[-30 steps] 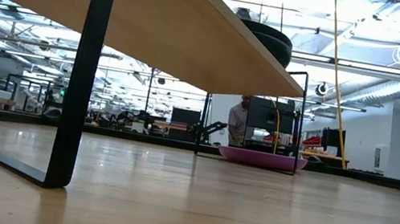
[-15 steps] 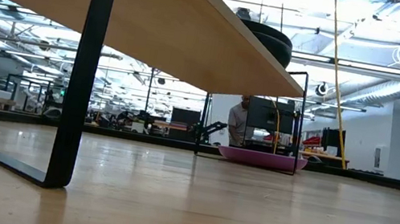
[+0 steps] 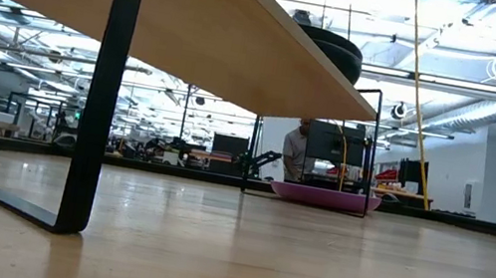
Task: Place and stack plates onto a shelf
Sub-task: Stack the purple plate on top of the black plate on the shelf
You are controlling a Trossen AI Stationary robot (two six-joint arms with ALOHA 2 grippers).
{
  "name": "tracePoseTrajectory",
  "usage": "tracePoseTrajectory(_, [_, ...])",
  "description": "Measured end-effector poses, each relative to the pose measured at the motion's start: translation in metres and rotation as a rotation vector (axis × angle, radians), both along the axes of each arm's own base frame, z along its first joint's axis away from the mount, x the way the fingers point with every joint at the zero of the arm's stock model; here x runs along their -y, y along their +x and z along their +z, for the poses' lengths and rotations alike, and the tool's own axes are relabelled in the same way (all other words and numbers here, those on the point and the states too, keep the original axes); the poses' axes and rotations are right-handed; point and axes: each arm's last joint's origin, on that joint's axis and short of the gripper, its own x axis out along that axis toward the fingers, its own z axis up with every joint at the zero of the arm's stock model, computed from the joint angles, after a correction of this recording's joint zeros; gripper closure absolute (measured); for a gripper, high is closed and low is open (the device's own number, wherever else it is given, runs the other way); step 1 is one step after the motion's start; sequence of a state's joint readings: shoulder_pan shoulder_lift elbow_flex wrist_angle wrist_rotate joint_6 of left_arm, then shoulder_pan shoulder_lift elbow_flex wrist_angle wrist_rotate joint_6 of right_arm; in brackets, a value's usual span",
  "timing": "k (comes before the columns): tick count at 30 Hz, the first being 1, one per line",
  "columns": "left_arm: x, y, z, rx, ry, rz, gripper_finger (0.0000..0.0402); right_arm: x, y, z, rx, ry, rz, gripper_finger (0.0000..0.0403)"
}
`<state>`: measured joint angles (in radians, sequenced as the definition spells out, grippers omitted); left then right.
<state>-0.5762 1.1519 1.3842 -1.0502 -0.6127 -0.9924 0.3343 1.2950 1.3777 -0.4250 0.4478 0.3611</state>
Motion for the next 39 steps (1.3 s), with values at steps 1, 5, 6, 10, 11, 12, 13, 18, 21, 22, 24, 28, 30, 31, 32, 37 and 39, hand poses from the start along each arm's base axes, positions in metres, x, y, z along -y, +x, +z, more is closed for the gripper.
tracePoseTrajectory(1, [0.0,0.0,0.0,0.001,-0.005,0.004,0.0147,0.005,-0.007,0.002,-0.018,0.007,-0.013,0.031])
tracePoseTrajectory(5, [0.0,0.0,0.0,0.007,-0.029,0.02,0.0147,0.024,-0.036,0.011,-0.061,0.063,-0.084,0.031])
tracePoseTrajectory(6, [0.0,0.0,0.0,0.007,-0.031,0.022,0.0147,0.03,-0.042,0.013,-0.068,0.069,-0.104,0.0309])
tracePoseTrajectory(10, [0.0,0.0,0.0,0.007,-0.027,0.025,0.0147,0.054,-0.067,0.019,-0.093,0.072,-0.193,0.0309])
tracePoseTrajectory(11, [-0.001,0.0,0.0,0.008,-0.015,0.03,0.0147,0.059,-0.073,0.02,-0.102,0.07,-0.216,0.0309])
tracePoseTrajectory(12, [-0.002,0.001,-0.002,0.007,-0.008,0.04,0.0147,0.064,-0.079,0.021,-0.109,0.069,-0.237,0.0309])
tracePoseTrajectory(13, [-0.003,0.002,-0.005,0.0,-0.004,0.051,0.0147,0.069,-0.085,0.021,-0.118,0.064,-0.259,0.0309])
tracePoseTrajectory(18, [-0.005,0.006,-0.024,-0.036,-0.039,0.124,0.0147,0.091,-0.104,0.011,-0.202,-0.059,-0.325,0.0309])
tracePoseTrajectory(21, [-0.004,0.007,-0.032,-0.045,-0.074,0.151,0.0147,0.101,-0.11,-0.011,-0.252,-0.11,-0.369,0.0309])
tracePoseTrajectory(22, [-0.004,0.007,-0.034,-0.043,-0.085,0.162,0.0147,0.104,-0.112,-0.021,-0.273,-0.126,-0.376,0.0309])
tracePoseTrajectory(24, [-0.004,0.007,-0.036,-0.043,-0.1,0.179,0.0147,0.109,-0.115,-0.042,-0.298,-0.137,-0.355,0.0309])
tracePoseTrajectory(28, [-0.004,0.007,-0.036,-0.047,-0.093,0.174,0.0147,0.116,-0.116,-0.085,-0.298,-0.101,-0.299,0.0309])
tracePoseTrajectory(30, [-0.004,0.007,-0.036,-0.048,-0.086,0.169,0.0147,0.119,-0.115,-0.103,-0.277,-0.068,-0.291,0.0309])
tracePoseTrajectory(31, [-0.004,0.007,-0.036,-0.05,-0.081,0.165,0.0147,0.121,-0.115,-0.111,-0.269,-0.057,-0.298,0.0309])
tracePoseTrajectory(32, [-0.004,0.007,-0.036,-0.055,-0.065,0.154,0.0147,0.122,-0.116,-0.117,-0.256,-0.045,-0.298,0.0309])
tracePoseTrajectory(37, [-0.004,0.007,-0.037,-0.062,-0.06,0.159,0.0147,0.132,-0.116,-0.146,-0.292,-0.008,-0.29,0.0301])
tracePoseTrajectory(39, [-0.004,0.007,-0.037,-0.057,-0.073,0.17,0.0147,0.137,-0.116,-0.154,-0.308,0.001,-0.297,0.0292])
